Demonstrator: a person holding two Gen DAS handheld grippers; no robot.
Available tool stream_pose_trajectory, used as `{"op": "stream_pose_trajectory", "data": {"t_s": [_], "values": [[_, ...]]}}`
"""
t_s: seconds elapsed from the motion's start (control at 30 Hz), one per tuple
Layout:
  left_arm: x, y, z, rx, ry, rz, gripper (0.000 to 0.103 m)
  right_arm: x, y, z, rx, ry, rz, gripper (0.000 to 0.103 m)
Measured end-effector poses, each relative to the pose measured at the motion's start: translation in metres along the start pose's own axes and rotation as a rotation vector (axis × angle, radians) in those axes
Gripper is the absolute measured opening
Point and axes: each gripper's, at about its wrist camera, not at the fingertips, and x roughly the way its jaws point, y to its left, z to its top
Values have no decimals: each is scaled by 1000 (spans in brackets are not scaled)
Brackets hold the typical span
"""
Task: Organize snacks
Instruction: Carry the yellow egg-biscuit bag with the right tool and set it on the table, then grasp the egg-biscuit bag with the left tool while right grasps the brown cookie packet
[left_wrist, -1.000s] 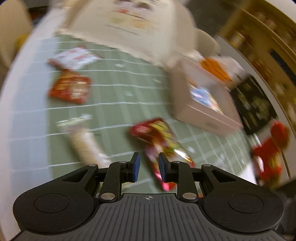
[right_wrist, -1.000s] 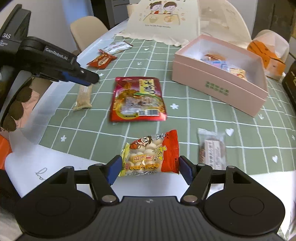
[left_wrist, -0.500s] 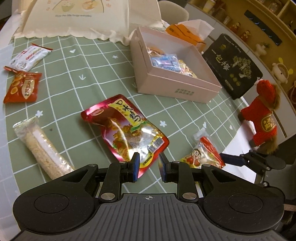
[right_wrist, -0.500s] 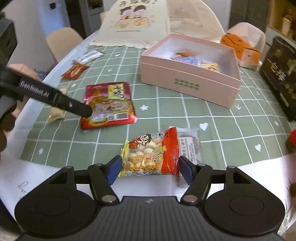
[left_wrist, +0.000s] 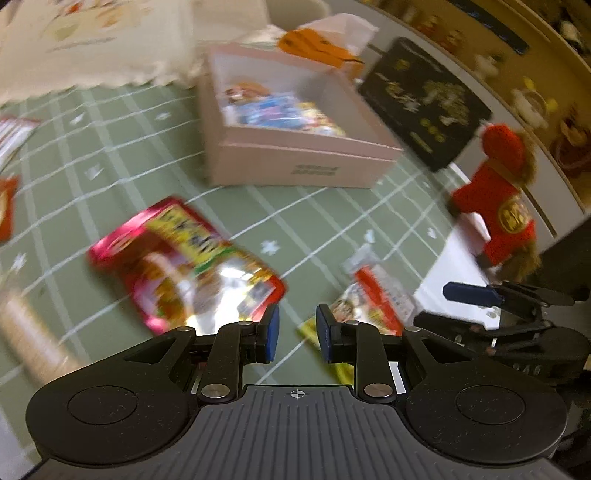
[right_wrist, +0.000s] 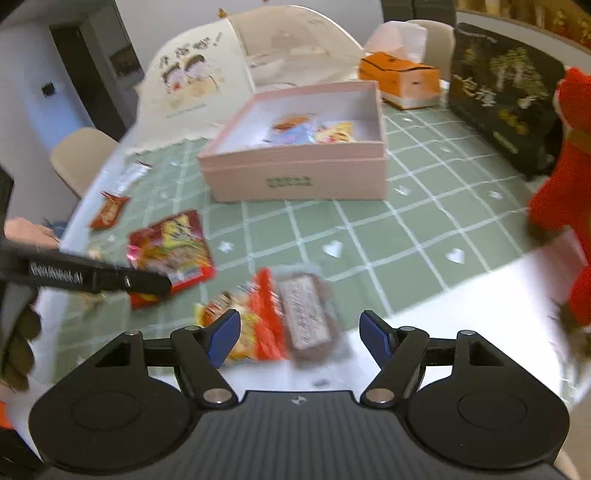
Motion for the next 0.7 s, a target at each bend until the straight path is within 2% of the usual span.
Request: {"op": "stream_pose_trajectory", "data": {"t_s": [0.13, 0.23, 0.37, 0.5, 0.63, 0.67, 0.7], "values": [[22, -21, 14, 99, 3, -39, 26, 2, 0, -14, -48, 46, -49, 72], [40, -34, 14, 173, 34, 1, 26, 10, 1, -21, -82, 73, -117, 72], [41, -34, 5, 180, 60, -18, 27, 18, -2, -21, -86, 66, -163, 72], [25, -26, -6, 169, 87, 2, 30, 30, -4, -7, -51, 57, -140, 72], [8, -17, -18, 148, 103, -6, 30, 47, 10, 6, -86, 47, -107, 73], [5, -16, -20, 149, 103, 0, 30, 51, 15, 9, -101, 48, -96, 71], [2, -16, -22, 163, 96, 18, 30, 53, 21, 11, -124, 46, -78, 62]]}}
